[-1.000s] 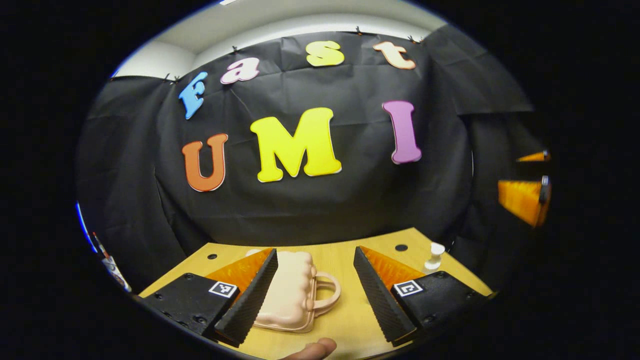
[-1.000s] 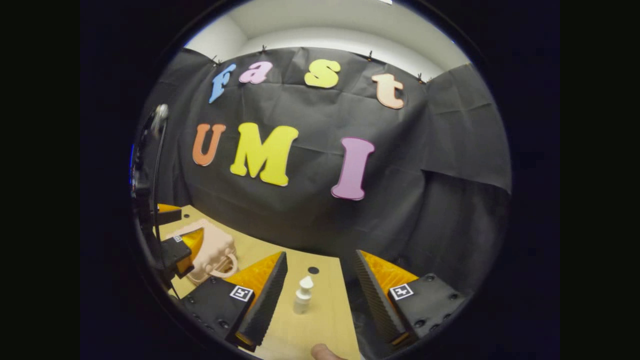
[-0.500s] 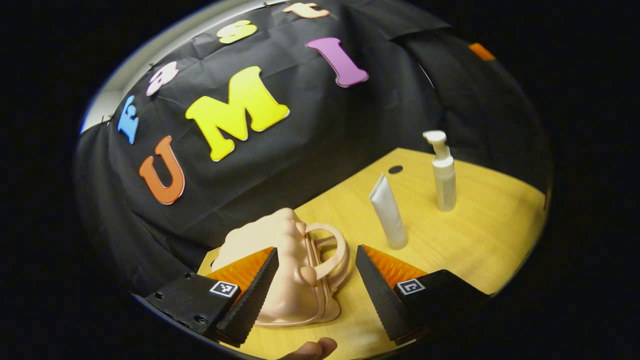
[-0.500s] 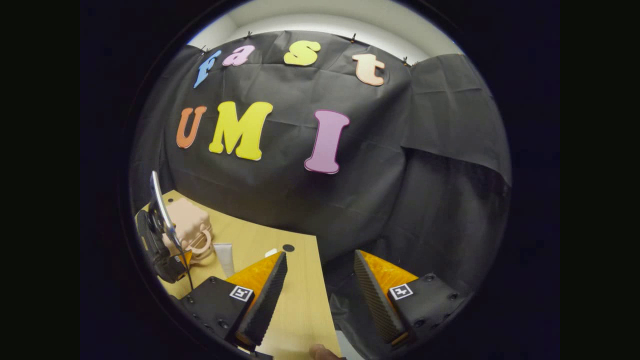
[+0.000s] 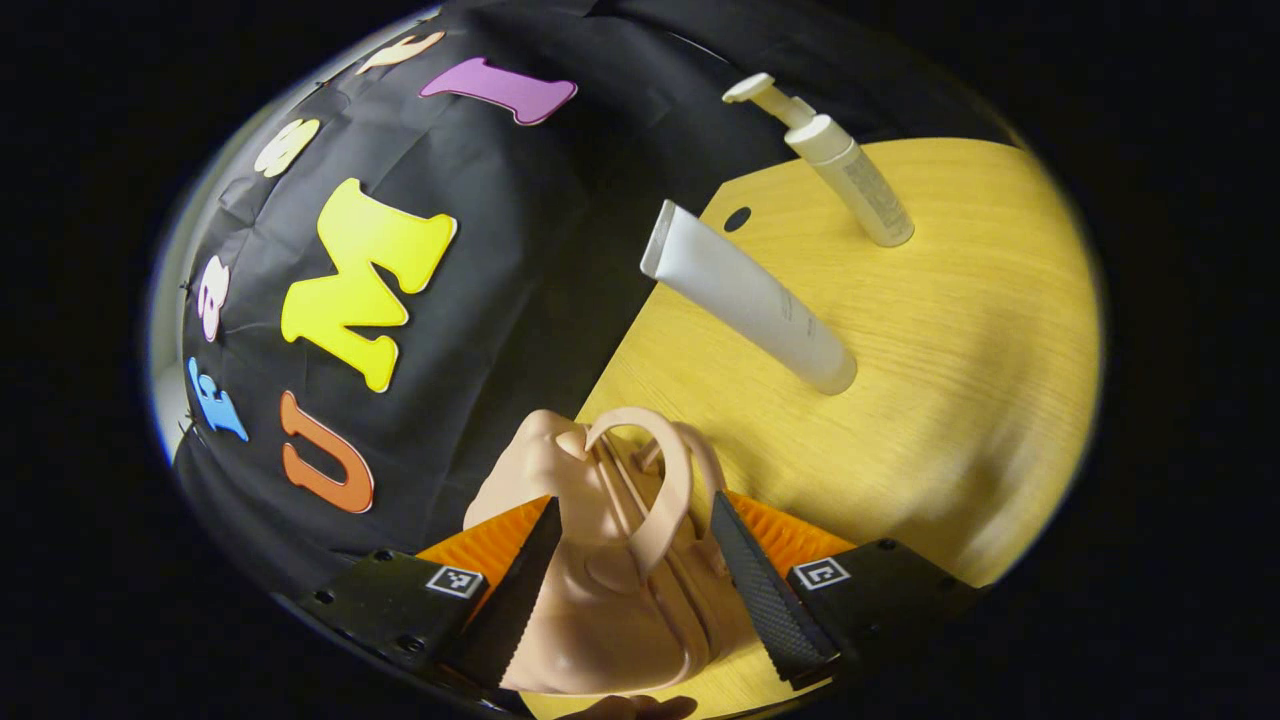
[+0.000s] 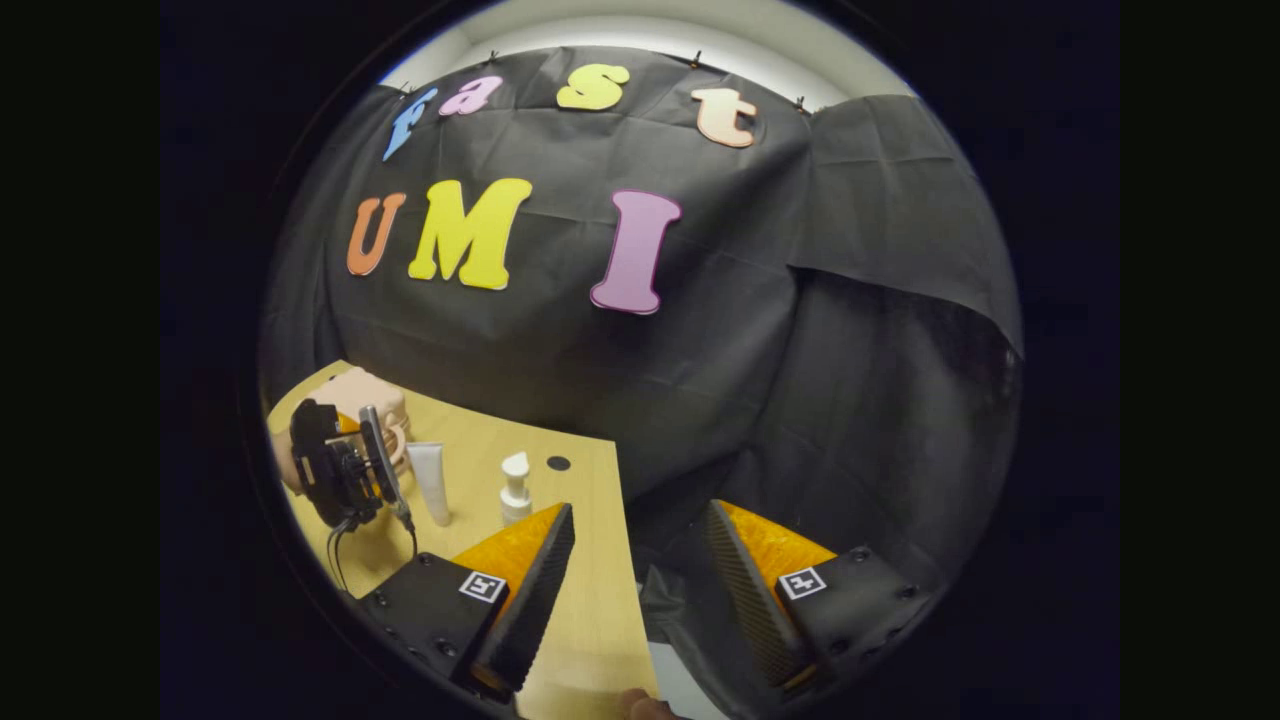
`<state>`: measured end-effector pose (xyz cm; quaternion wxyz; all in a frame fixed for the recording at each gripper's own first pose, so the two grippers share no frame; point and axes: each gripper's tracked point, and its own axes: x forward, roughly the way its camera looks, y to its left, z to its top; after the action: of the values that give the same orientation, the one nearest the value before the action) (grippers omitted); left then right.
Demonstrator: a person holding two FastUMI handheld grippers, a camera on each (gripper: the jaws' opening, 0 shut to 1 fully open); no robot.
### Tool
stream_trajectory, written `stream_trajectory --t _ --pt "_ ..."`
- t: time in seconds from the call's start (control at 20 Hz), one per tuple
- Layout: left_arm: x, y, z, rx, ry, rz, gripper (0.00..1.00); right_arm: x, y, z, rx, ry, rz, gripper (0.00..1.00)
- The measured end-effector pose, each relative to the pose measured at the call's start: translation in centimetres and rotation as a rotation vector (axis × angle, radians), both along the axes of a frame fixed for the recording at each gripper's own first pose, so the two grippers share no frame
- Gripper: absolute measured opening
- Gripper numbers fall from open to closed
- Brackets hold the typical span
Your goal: First open the suitcase, pack the skin care products into it, and then close the suitcase.
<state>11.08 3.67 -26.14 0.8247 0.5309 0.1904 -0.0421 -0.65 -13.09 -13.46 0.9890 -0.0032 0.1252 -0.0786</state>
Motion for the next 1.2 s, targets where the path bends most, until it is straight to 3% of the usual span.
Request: stream_trajectory --t 0.1,0.2,0.4,0.5,0.55,0.65,0.85,1.2 --pt "0.9 0.2 -0.2 0.078 0.011 -0.013 0.95 -0.4 -0.7 -0.6 0.014 0.011 -0.011 0.80" --pt "1.8 0.6 -0.7 0.132 0.047 -0.014 0.83 -0.8 -1.2 -1.3 0.022 0.023 -0.016 0.80" --pt "2.1 1.1 -1.8 0.262 0.151 -0.011 0.45 -1.1 -1.5 -1.9 0.046 0.029 -0.015 0.79" --pt "2.0 0.9 -2.1 0.288 0.183 -0.009 0.40 -1.3 -1.3 -2.0 0.050 0.024 -0.002 0.80" --pt "2.0 0.8 -2.6 0.286 0.206 -0.009 0.29 -1.4 -1.1 -2.0 0.050 0.021 0.007 0.80" --pt "2.0 0.9 -2.4 0.300 0.211 -0.005 0.19 -1.6 -0.8 -1.9 0.045 0.020 0.020 0.80" --pt "1.9 1.2 -1.2 0.274 0.204 -0.010 0.13 -2.0 0.4 -1.5 0.024 0.020 0.003 0.80" --pt "1.6 2.5 4.8 0.022 0.167 -0.007 0.04 -1.6 3.5 -1.2 -0.029 0.041 -0.037 0.82"
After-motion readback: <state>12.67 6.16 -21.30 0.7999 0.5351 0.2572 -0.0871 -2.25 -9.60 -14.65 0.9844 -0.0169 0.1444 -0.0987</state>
